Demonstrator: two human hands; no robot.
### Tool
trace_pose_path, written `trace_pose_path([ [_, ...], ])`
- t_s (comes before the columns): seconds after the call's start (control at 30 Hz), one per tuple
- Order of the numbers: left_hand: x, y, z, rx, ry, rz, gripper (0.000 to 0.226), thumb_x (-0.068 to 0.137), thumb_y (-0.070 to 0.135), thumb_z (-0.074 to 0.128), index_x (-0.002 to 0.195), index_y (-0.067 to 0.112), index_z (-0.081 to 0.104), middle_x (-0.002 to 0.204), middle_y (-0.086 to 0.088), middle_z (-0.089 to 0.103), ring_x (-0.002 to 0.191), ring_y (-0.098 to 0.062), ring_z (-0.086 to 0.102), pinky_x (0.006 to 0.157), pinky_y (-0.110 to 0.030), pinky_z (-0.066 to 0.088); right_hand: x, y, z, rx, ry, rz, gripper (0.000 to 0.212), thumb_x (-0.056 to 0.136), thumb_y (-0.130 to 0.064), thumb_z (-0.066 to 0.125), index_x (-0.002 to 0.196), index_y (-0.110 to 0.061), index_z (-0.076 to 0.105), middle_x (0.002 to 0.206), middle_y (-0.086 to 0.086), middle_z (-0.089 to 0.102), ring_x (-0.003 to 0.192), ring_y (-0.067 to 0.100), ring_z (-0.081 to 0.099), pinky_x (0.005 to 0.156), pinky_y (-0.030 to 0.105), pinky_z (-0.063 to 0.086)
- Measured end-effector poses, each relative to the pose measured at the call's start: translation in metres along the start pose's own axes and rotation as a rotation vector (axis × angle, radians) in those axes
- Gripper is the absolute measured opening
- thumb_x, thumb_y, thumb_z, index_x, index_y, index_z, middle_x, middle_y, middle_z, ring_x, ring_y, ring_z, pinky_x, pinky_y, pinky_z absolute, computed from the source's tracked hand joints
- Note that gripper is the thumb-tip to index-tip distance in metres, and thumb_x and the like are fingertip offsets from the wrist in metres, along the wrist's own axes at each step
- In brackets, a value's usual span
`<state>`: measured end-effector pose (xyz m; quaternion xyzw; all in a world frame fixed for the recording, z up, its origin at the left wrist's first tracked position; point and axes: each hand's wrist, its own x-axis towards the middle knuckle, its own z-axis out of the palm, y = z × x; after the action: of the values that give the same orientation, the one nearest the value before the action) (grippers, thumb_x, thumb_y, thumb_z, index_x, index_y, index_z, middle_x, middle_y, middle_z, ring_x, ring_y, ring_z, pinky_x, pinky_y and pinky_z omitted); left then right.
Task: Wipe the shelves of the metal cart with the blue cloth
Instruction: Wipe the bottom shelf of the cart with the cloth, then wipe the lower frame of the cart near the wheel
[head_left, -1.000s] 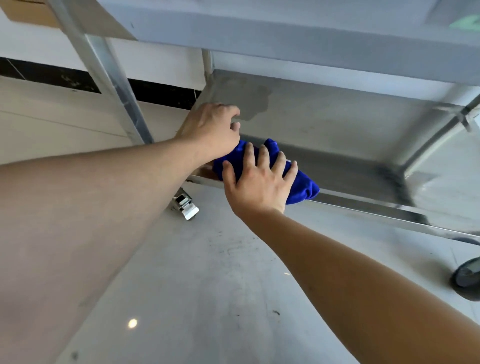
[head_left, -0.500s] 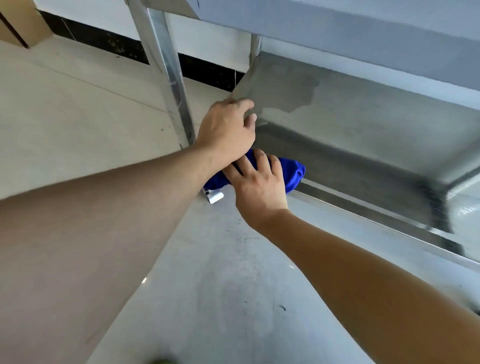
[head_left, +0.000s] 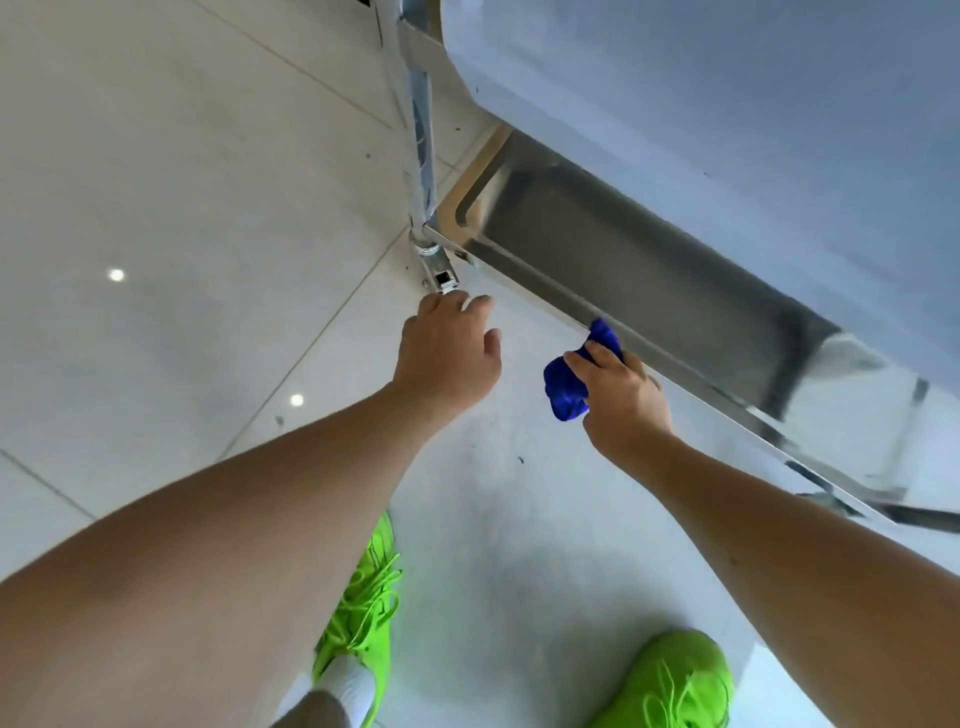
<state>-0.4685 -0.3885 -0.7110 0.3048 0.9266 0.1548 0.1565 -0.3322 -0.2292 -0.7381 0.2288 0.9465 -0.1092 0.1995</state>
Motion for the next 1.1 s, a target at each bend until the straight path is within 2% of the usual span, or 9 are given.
trace_pose_path([
  [0.07,-0.016,0.011,-0.031,0.002,-0.062,0.001,0.045,0.098,0.034,0.045,0.138,0.015,0.049,0.136,-0.008,0.056,0.127,-0.028,0.046,0.097,-0.041,0.044,-0.029,-0.004,-0.023,0.035,-0.052,0.043,0.077,0.084,0.004,0.058,0.152,-0.027,0.039,0.150,-0.003,0.043,0.135,0.031,0.036,0.093,0.043,0.048],
  [0.2,-0.042,0.040,-0.093,0.060,-0.168,0.025,0.046,0.098,0.035,0.045,0.139,0.015,0.047,0.139,-0.011,0.052,0.127,-0.031,0.045,0.096,-0.043,0.043,-0.079,-0.016,-0.079,0.056,-0.085,0.079,0.077,0.084,0.003,0.060,0.152,-0.027,0.038,0.152,-0.001,0.041,0.137,0.032,0.034,0.097,0.045,0.045],
  [0.4,-0.072,0.094,-0.197,0.046,-0.222,-0.023,0.045,0.097,0.035,0.046,0.137,0.014,0.049,0.136,-0.012,0.052,0.123,-0.033,0.046,0.093,-0.044,0.045,-0.157,-0.036,-0.189,0.157,-0.088,0.107,0.075,0.084,0.002,0.059,0.150,-0.029,0.038,0.148,-0.003,0.044,0.127,0.029,0.041,0.096,0.042,0.043],
  [0.6,-0.102,0.170,-0.303,0.057,-0.225,0.029,0.042,0.096,0.035,0.048,0.131,0.012,0.053,0.130,-0.014,0.055,0.120,-0.035,0.047,0.091,-0.045,0.045,-0.236,-0.039,-0.300,0.272,0.007,0.173,0.077,0.084,0.002,0.059,0.151,-0.030,0.037,0.153,-0.003,0.041,0.129,0.031,0.042,0.098,0.043,0.043],
  [0.77,-0.124,0.251,-0.373,0.058,-0.233,0.106,0.040,0.096,0.036,0.048,0.127,0.012,0.054,0.127,-0.010,0.056,0.118,-0.032,0.048,0.092,-0.044,0.046,-0.300,-0.011,-0.382,0.349,0.108,0.262,0.076,0.087,-0.001,0.059,0.152,-0.034,0.035,0.156,-0.007,0.038,0.134,0.029,0.039,0.104,0.043,0.038],
  [0.87,-0.126,0.303,-0.398,0.063,-0.212,0.205,0.037,0.096,0.036,0.047,0.122,0.010,0.056,0.122,-0.011,0.057,0.117,-0.034,0.049,0.090,-0.042,0.046,-0.334,0.018,-0.420,0.389,0.193,0.327,0.075,0.085,-0.001,0.060,0.150,-0.033,0.037,0.152,-0.006,0.042,0.130,0.027,0.042,0.104,0.043,0.037],
  [0.97,-0.124,0.359,-0.416,0.100,-0.215,0.283,0.044,0.098,0.037,0.044,0.135,0.014,0.049,0.138,-0.010,0.050,0.126,-0.032,0.044,0.098,-0.045,0.045,-0.362,0.053,-0.453,0.439,0.281,0.406,0.073,0.085,0.000,0.059,0.148,-0.033,0.039,0.150,-0.006,0.044,0.127,0.028,0.045,0.104,0.041,0.038],
  [1.1,-0.120,0.434,-0.428,0.141,-0.172,0.411,0.045,0.099,0.038,0.043,0.137,0.015,0.047,0.138,-0.009,0.048,0.124,-0.030,0.043,0.096,-0.044,0.045,-0.388,0.106,-0.491,0.443,0.418,0.464,0.066,0.090,-0.003,0.060,0.147,-0.029,0.039,0.146,-0.004,0.048,0.122,0.028,0.048,0.100,0.041,0.042],
])
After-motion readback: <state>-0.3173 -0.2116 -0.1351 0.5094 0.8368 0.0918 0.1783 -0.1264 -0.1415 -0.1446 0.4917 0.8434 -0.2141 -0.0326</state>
